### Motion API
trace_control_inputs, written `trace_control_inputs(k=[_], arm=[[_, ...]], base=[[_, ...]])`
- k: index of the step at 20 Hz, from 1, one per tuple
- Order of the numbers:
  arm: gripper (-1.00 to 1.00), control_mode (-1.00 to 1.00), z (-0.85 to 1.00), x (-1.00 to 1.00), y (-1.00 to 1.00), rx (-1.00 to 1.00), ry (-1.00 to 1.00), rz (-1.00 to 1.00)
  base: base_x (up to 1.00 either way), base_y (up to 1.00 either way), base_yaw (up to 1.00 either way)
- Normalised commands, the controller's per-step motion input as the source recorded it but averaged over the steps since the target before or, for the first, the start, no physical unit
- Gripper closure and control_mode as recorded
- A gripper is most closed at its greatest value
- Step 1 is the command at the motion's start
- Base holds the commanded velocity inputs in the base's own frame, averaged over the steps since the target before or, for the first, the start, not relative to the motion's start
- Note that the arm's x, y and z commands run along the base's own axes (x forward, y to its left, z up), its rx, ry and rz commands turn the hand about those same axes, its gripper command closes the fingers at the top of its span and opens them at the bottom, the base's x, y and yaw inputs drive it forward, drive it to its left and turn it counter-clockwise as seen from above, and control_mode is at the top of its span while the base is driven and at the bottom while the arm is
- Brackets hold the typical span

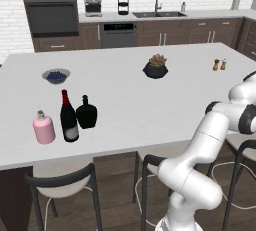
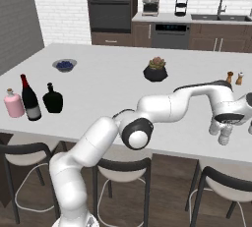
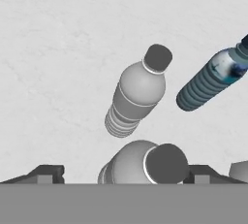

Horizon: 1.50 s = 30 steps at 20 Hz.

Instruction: Move the plastic bottles in the middle to the plastics group, and the glass bottles in the middle to the glass group.

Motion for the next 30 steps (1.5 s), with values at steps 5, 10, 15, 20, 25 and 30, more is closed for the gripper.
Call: trace_control_inputs(k=[5,10,15,20,25,30], arm=[[-1.00,-1.00,0.37,-0.01,0.00,0.00,-0.02,0.00],[-1.00,-1.00,0.75,-0.03,0.00,0.00,-0.05,-0.01],[-1.00,-1.00,0.66,0.00,0.04,0.00,-0.09,-0.08],[-1.00,-1.00,0.34,-0.07,0.61,0.00,-0.24,-0.35],[-1.00,-1.00,0.00,-0.78,0.70,0.00,-0.25,-0.47],[-1.00,-1.00,-0.02,-1.00,0.62,0.00,-0.06,-0.35]], base=[[0.00,0.00,0.00],[0.00,0.00,0.00],[0.00,0.00,0.00],[0.00,0.00,0.00],[0.00,0.00,0.00],[0.00,0.00,0.00]])
